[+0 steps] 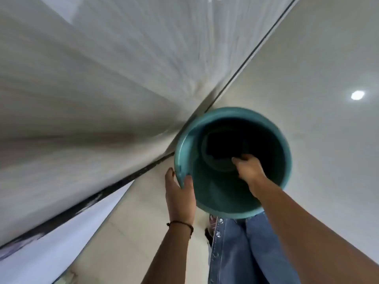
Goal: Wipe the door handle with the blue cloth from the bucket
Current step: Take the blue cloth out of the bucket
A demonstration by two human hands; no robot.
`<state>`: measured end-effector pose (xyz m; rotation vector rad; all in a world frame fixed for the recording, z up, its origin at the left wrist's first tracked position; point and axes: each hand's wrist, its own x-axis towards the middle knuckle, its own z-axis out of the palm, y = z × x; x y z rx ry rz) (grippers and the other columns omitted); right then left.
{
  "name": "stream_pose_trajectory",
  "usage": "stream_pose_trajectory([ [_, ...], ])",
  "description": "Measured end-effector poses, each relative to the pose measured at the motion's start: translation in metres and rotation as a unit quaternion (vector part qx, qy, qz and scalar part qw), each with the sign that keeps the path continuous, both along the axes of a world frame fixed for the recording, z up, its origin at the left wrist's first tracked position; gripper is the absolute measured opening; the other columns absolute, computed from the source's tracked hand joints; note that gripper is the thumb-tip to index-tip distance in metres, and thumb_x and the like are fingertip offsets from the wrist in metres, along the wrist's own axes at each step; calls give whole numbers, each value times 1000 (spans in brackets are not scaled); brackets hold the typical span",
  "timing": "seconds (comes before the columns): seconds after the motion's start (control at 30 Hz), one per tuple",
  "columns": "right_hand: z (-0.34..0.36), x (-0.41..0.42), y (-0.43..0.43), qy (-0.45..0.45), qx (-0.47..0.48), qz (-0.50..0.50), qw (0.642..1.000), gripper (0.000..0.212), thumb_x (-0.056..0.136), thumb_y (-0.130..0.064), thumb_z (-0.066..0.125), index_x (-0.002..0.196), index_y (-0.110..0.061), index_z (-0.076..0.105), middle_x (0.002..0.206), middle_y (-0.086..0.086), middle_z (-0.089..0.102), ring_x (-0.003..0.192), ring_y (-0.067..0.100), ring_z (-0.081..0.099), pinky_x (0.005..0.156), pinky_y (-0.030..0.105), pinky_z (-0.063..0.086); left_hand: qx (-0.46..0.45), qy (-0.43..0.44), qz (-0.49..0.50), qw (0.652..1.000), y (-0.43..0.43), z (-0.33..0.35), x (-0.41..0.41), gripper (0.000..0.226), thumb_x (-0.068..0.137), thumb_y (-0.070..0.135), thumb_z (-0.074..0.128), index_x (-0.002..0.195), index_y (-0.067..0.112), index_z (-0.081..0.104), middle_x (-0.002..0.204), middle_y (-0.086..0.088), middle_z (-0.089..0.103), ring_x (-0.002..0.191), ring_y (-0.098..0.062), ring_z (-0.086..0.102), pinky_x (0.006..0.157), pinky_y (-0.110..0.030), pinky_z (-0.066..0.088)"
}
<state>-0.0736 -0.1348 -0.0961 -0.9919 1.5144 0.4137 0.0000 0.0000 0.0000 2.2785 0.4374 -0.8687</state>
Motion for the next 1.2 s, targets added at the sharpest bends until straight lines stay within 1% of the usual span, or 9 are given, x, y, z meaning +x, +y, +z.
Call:
stream_pose_trajectory([
  [0.17, -85, 24, 6, 51, -24, -57, 997, 53, 95, -21, 58, 138, 5, 41, 141, 22, 49, 129, 38, 48, 109, 38, 40, -35, -99, -7, 994, 6, -60, 9, 10, 95, 22, 56, 104, 26, 59, 85, 20, 64, 75, 10, 63, 62, -3, 46],
  [0.43, -122, 33, 3, 32, -34, -79, 996, 56, 90, -19, 62, 139, 0, 42, 143, 17, 49, 129, 32, 48, 104, 33, 42, -39, -142, -25, 989, 11, -72, 8, 13, 93, 15, 60, 95, 27, 60, 70, 29, 66, 67, 16, 61, 55, 2, 41],
  [0.53, -70, 24, 8, -32, -33, -98, 994, 50, 79, -23, 71, 125, -11, 58, 120, 14, 64, 104, 28, 62, 89, 29, 52, -12, -104, -30, 994, 6, -62, 8, 15, 93, 12, 59, 107, 14, 56, 79, 20, 62, 71, 6, 64, 55, 2, 41],
  [0.63, 15, 9, 12, -131, -12, -106, 986, 18, 74, -9, 66, 87, -21, 70, 79, 4, 70, 69, 16, 64, 57, 21, 53, 10, 7, 6, 1000, -4, -21, 1, 57, 96, 26, 54, 143, 5, 30, 133, -9, 53, 116, -25, 57, 96, -19, 47],
  [0.73, 111, -21, 13, -200, 88, -148, 965, 24, 78, 2, 59, 91, -16, 70, 77, 0, 72, 71, 15, 67, 57, 27, 57, 8, 69, 81, 994, -22, 52, -19, 66, 98, 37, 47, 150, 9, 17, 155, -14, 26, 137, -27, 39, 110, -32, 33],
  [0.9, 272, -66, 9, -268, 176, -102, 942, 36, 75, -6, 65, 111, -5, 66, 101, 14, 74, 89, 26, 72, 73, 37, 60, -219, 170, 262, 924, -18, 202, -53, 39, 95, 33, 53, 115, 0, 62, 116, -22, 66, 110, -33, 63, 101, -46, 48],
  [1.03, 385, -85, 8, -300, 113, 50, 946, 39, 77, -17, 72, 115, -16, 63, 113, 12, 71, 101, 27, 69, 83, 37, 56, -271, 103, 226, 930, 17, 306, -81, 23, 90, 20, 63, 102, 0, 68, 108, -28, 68, 101, -39, 65, 98, -51, 47],
  [1.13, 456, -91, 21, -309, -42, 219, 925, 49, 80, -5, 72, 118, -25, 49, 115, -1, 63, 102, 15, 63, 71, 14, 53, -267, 8, 192, 944, 56, 371, -101, 6, 88, 11, 65, 87, 15, 70, 83, -2, 75, 82, -16, 68, 80, -30, 55],
  [1.2, 497, -98, 39, -341, -133, 322, 873, 64, 77, -4, 76, 128, -25, 44, 122, -6, 53, 112, 7, 52, 83, 10, 45, -269, -42, 139, 952, 84, 413, -114, 19, 87, 5, 66, 85, 24, 68, 73, 13, 73, 71, 1, 65, 70, -15, 52],
])
